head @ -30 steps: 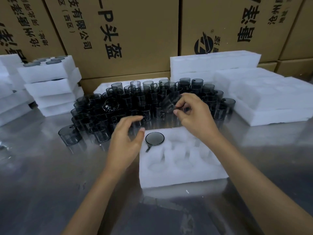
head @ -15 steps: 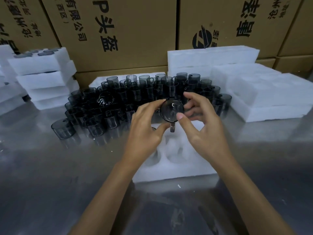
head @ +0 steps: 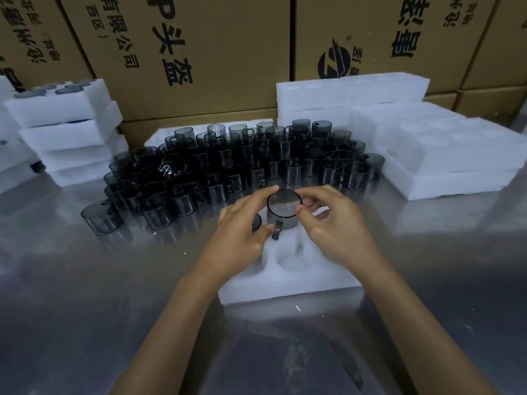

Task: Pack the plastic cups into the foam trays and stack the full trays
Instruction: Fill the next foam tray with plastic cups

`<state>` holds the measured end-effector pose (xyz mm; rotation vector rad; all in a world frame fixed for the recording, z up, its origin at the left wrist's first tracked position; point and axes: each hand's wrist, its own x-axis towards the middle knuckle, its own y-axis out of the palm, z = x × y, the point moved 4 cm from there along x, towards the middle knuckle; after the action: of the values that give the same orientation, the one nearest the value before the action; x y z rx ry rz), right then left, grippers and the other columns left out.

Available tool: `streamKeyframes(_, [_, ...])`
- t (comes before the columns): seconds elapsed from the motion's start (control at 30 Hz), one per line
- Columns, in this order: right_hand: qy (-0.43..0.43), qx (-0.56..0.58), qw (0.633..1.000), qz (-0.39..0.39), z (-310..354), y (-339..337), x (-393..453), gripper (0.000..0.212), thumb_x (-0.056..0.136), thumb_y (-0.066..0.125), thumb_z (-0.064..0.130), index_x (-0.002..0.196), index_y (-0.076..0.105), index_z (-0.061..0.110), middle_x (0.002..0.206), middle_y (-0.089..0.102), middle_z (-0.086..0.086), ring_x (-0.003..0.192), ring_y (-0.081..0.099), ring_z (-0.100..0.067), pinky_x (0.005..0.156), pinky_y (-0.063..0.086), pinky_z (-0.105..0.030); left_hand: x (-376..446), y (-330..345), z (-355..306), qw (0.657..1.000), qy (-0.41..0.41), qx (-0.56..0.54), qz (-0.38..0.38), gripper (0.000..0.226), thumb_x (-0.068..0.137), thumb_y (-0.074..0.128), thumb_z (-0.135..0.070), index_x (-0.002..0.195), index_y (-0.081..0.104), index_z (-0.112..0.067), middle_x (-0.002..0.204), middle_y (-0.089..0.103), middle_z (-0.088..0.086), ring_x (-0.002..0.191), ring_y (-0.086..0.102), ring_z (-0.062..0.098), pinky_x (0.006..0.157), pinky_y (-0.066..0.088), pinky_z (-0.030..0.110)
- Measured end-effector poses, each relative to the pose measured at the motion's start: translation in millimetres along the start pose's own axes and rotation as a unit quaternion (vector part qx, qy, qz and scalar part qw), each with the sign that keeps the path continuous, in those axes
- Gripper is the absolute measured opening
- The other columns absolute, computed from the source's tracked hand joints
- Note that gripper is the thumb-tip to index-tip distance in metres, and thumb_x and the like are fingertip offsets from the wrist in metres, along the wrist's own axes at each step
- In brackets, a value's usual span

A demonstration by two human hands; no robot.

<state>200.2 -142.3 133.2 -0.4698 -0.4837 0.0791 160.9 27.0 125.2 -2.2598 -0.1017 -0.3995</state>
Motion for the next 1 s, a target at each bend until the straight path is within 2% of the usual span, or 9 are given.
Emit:
streamKeyframes(0.13, [0.006,-0.021,1.000,0.020,-2,2,-1,0.034,0.093,0.062,0.018,0.127,0.067,0.021,0.097,0.056,0.012,0.094,0.057,-0.004,0.081,0.045,-0.015,0,4,3,0.999,0.006,0.041,0.024,0.061,0.099,0.055,-0.026,0.149,0.027,-0.046,0.148,0.039,-0.022,0.142,0.030,0.004,0.116,0.011,0.026])
streamKeyframes(0.27, [0.008,-0.037,0.999,0.035,-4,1,0,0.032,0.093,0.062,0.020,0.125,0.068,0.022,0.097,0.057,0.013,0.094,0.056,-0.003,0.080,0.038,-0.006,-1,5,3,0.999,-0.012,0.014,0.041,0.047,0.098,0.034,-0.041,0.144,0.029,-0.051,0.146,0.037,-0.029,0.121,0.011,-0.033,0.102,0.011,0.014])
streamKeyframes(0.33, [0.010,-0.048,0.998,0.037,-5,1,1,0.031,0.093,0.062,0.021,0.123,0.069,0.023,0.098,0.057,0.013,0.097,0.052,-0.003,0.080,0.034,-0.004,-2,6,5,0.999,-0.017,0.009,0.045,0.045,0.099,0.029,-0.045,0.143,0.029,-0.053,0.145,0.038,-0.028,0.115,-0.001,-0.040,0.102,0.009,0.013])
streamKeyframes(0.47, [0.013,-0.074,0.996,0.041,-6,2,0,0.032,0.094,0.061,0.025,0.124,0.068,0.025,0.110,0.058,0.010,0.115,0.044,-0.008,0.094,0.031,-0.013,0,9,7,0.994,-0.013,0.075,0.073,0.046,0.104,0.031,-0.046,0.149,0.020,-0.050,0.157,0.031,-0.015,0.133,-0.010,-0.026,0.108,-0.001,0.016])
streamKeyframes(0.53, [0.013,-0.101,0.994,0.050,-8,1,0,0.033,0.095,0.060,0.030,0.126,0.067,0.026,0.117,0.058,0.011,0.122,0.040,-0.009,0.105,0.029,-0.025,-1,11,6,0.992,-0.006,0.097,0.080,0.049,0.104,0.030,-0.046,0.151,0.019,-0.045,0.160,0.025,-0.009,0.124,-0.022,-0.032,0.107,-0.003,0.017])
streamKeyframes(0.6, [0.015,-0.134,0.989,0.064,-11,0,0,0.034,0.095,0.059,0.036,0.127,0.066,0.029,0.122,0.057,0.012,0.126,0.038,-0.010,0.103,0.025,-0.026,-1,12,5,0.989,0.004,0.121,0.085,0.051,0.104,0.030,-0.044,0.154,0.018,-0.039,0.161,0.020,-0.008,0.114,-0.031,-0.035,0.108,-0.005,0.019])
streamKeyframes(0.67, [0.007,-0.174,0.981,0.081,-13,2,0,0.034,0.095,0.058,0.040,0.126,0.066,0.030,0.123,0.054,0.013,0.127,0.035,-0.010,0.096,0.020,-0.025,0,14,6,0.982,0.014,0.162,0.098,0.054,0.104,0.029,-0.043,0.155,0.014,-0.034,0.165,0.002,-0.011,0.129,-0.035,-0.021,0.114,-0.012,0.026])
streamKeyframes(0.77, [-0.011,-0.230,0.969,0.091,-15,5,-2,0.034,0.096,0.055,0.044,0.125,0.067,0.031,0.133,0.050,0.010,0.133,0.029,-0.011,0.096,0.019,-0.029,2,16,7,0.975,0.013,0.186,0.117,0.056,0.104,0.027,-0.043,0.157,0.013,-0.030,0.164,-0.009,-0.012,0.140,-0.034,-0.004,0.113,-0.016,0.029])
streamKeyframes(1.0, [0.006,-0.290,0.951,0.110,-16,5,-2,0.039,0.098,0.045,0.054,0.134,0.057,0.044,0.155,0.040,0.011,0.147,0.021,-0.015,0.115,0.008,-0.043,5,17,9,0.970,-0.006,0.201,0.135,0.055,0.105,0.023,-0.039,0.158,0.009,-0.030,0.165,-0.005,-0.013,0.147,-0.015,-0.001,0.118,-0.011,0.031])
